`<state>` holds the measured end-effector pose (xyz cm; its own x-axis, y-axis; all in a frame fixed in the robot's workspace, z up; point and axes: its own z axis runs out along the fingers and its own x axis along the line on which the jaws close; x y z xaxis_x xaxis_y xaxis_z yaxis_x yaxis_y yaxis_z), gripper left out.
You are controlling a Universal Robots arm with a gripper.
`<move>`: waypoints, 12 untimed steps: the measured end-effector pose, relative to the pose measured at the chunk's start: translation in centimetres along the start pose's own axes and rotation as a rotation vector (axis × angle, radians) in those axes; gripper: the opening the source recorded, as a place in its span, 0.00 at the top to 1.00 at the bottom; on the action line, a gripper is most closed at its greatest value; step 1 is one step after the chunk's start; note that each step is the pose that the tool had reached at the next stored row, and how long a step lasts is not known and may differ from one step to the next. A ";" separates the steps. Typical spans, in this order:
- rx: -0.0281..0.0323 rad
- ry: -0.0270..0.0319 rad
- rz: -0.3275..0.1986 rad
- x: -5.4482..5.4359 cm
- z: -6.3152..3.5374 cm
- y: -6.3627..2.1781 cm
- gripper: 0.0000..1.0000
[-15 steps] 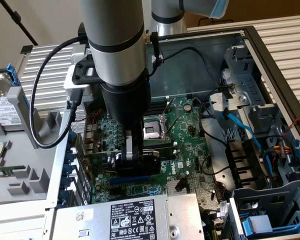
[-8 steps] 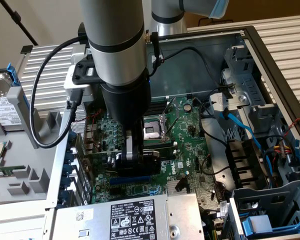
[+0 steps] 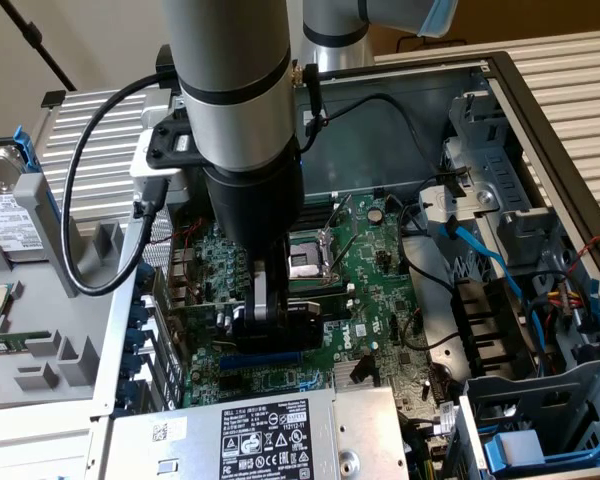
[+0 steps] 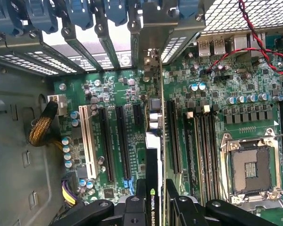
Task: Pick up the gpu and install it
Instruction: 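Insert the gpu into the slot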
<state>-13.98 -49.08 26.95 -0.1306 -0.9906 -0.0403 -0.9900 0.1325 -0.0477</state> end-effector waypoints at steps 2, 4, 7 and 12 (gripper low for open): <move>-0.0012 0.0001 0.001 0.0 0.00 -0.02 0.73; -0.0013 0.0002 0.001 0.0 0.00 -0.01 0.73; -0.0027 0.0006 0.002 0.0 0.00 0.00 0.73; -0.0056 0.0009 0.002 0.0 0.00 0.00 0.73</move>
<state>-13.98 -49.11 26.94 -0.1330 -0.9903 -0.0395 -0.9900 0.1346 -0.0420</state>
